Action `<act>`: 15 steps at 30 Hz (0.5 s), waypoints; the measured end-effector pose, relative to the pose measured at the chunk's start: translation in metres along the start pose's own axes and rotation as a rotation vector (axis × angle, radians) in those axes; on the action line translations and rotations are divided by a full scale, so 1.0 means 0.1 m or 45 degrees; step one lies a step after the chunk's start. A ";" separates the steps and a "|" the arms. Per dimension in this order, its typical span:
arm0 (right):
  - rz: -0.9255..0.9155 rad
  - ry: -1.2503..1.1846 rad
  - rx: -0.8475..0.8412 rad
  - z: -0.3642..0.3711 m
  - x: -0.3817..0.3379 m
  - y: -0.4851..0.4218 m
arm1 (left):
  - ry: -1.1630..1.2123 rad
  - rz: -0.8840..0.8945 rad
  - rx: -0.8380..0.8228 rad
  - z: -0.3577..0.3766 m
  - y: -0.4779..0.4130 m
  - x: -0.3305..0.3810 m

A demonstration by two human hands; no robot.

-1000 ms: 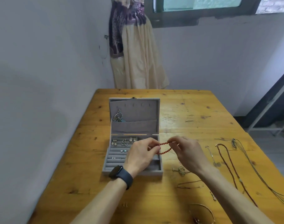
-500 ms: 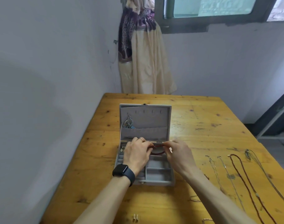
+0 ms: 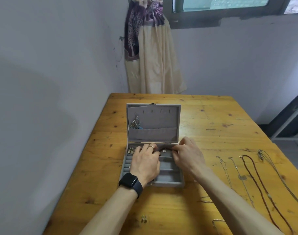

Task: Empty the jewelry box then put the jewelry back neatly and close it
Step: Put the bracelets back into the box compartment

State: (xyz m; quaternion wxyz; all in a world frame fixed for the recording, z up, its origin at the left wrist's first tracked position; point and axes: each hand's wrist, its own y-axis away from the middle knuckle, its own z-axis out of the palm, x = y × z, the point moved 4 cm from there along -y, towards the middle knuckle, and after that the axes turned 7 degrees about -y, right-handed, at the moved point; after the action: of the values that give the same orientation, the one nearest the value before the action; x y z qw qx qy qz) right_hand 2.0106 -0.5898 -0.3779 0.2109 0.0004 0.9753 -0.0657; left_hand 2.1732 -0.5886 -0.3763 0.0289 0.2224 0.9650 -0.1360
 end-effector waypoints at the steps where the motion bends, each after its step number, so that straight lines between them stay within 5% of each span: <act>1: 0.000 -0.037 -0.024 0.00 0.02 0.02 | -0.002 0.003 -0.015 0.00 0.01 0.00; 4: 0.022 -0.278 -0.023 -0.09 0.12 0.14 | 0.003 0.000 -0.042 -0.02 0.05 0.01; 8: 0.125 -0.619 0.316 -0.45 0.42 0.52 | 0.069 -0.002 -0.084 -0.09 0.07 0.01; 15: 0.312 -0.556 0.336 -0.63 1.00 1.23 | 0.264 0.029 -0.043 -0.26 0.06 0.37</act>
State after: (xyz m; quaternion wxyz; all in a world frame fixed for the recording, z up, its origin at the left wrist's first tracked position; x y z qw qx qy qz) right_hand 1.8970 -0.4623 -0.3781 0.4204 0.1318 0.8825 -0.1647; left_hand 2.1425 -0.5609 -0.3575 -0.0659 0.2459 0.9623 -0.0956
